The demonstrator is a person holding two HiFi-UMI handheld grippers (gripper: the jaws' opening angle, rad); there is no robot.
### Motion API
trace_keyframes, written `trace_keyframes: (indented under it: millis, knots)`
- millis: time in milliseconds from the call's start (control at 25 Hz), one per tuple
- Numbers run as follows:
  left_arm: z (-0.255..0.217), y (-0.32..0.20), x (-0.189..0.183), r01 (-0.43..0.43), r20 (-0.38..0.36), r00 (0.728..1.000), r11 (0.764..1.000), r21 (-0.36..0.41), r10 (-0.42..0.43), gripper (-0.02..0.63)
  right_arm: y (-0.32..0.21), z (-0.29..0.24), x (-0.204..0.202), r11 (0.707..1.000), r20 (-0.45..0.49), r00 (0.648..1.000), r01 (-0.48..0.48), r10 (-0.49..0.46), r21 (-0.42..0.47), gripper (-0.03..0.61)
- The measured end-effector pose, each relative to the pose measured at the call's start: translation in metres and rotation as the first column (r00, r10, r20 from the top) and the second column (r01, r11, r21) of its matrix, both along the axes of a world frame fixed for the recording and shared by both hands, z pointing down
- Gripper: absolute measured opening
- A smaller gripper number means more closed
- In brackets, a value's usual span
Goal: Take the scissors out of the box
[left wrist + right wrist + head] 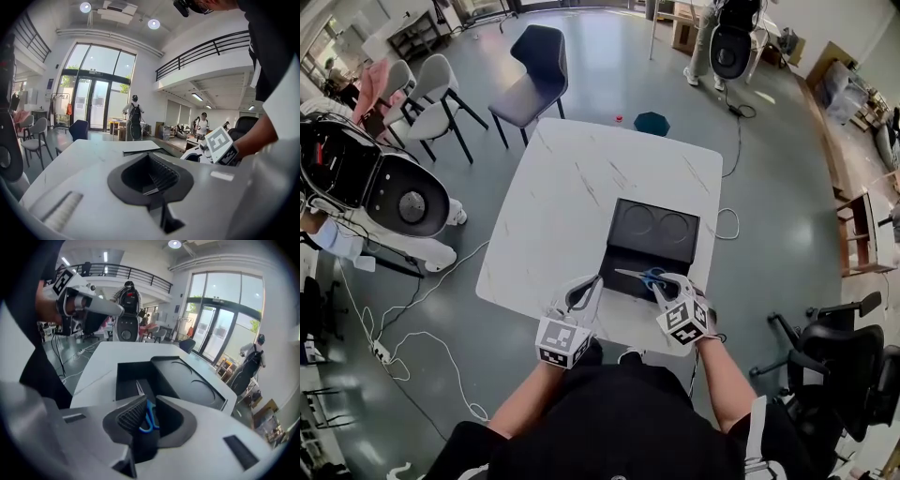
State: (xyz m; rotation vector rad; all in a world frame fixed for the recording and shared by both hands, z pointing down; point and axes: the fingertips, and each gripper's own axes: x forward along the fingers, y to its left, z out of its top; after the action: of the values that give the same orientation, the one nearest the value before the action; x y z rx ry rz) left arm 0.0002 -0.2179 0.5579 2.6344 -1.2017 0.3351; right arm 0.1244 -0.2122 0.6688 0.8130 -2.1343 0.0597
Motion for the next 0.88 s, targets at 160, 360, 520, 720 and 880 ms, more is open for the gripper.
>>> trace_keyframes:
  millis: [160, 360, 520, 720, 880]
  knots:
    - [0.005, 0.000, -0.009, 0.020, -0.003, 1.000, 1.000, -0.013, -0.020, 0.009, -0.001, 0.028, 0.000, 0.995, -0.155, 0.983, 0.096, -0.100, -0.038, 0.110]
    - [0.009, -0.002, -0.018, 0.042, -0.011, 0.999, 0.999, -0.020, -0.043, 0.009, -0.003, 0.051, 0.000, 0.984, -0.239, 0.958, 0.134, -0.159, -0.117, 0.109]
    - [0.010, -0.004, -0.026, 0.060, -0.017, 0.998, 0.998, -0.026, -0.060, 0.009, -0.004, 0.065, -0.001, 0.972, -0.298, 0.931, 0.165, -0.210, -0.169, 0.110]
    - [0.012, -0.007, -0.034, 0.073, -0.016, 0.997, 0.997, -0.026, -0.073, 0.009, -0.004, 0.077, 0.001, 0.958, -0.351, 0.902, 0.180, -0.252, -0.225, 0.110]
    - [0.012, -0.011, -0.041, 0.081, -0.022, 0.996, 0.996, -0.025, -0.081, 0.009, -0.003, 0.079, 0.000, 0.949, -0.364, 0.893, 0.176, -0.266, -0.261, 0.110]
